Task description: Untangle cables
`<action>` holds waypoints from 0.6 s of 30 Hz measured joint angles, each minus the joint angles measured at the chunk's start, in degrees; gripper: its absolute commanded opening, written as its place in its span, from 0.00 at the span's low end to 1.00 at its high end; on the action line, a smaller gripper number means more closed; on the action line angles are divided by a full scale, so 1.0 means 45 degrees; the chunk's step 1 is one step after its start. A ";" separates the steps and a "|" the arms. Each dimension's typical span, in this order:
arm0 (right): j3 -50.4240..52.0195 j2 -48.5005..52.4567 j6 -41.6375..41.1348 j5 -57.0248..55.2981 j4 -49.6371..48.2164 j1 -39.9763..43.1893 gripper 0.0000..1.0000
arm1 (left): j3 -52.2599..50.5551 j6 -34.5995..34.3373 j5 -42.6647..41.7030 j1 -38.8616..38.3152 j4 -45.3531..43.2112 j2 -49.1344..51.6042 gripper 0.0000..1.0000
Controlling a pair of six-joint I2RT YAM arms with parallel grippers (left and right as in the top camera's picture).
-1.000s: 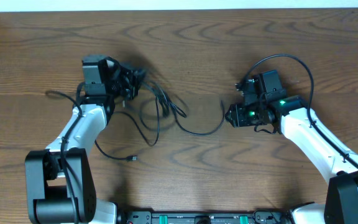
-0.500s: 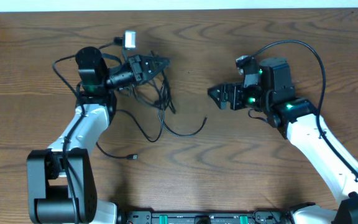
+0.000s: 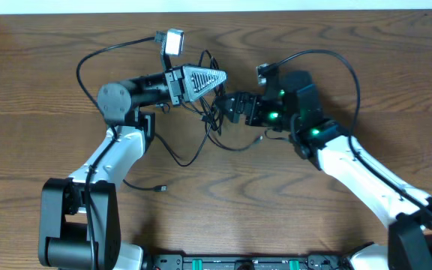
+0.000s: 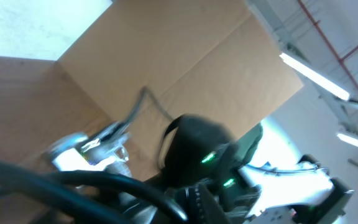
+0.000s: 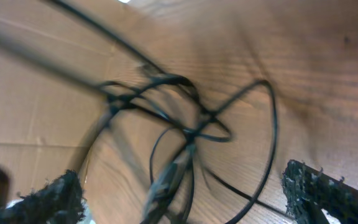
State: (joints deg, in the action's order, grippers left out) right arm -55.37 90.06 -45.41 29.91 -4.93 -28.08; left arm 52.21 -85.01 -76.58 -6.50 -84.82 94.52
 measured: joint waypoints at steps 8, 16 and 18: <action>0.0000 0.1166 0.0942 -0.2929 0.1904 -0.0340 0.10 | 0.0000 -0.2642 0.0811 0.0019 -0.1122 -0.0049 0.08; -0.0015 0.1035 0.2249 -0.6509 0.5469 0.2278 0.01 | 0.0000 -0.3259 0.0811 0.1375 -0.1122 -0.0389 0.08; -0.0019 0.0855 0.2555 -0.7043 0.5921 0.3298 0.01 | 0.0000 -0.3298 0.0797 0.1661 -0.1122 -0.0447 0.08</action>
State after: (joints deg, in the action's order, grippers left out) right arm -55.46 93.91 -33.91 -1.78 21.71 -13.23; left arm 52.21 -99.85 -72.99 0.97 -89.86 92.51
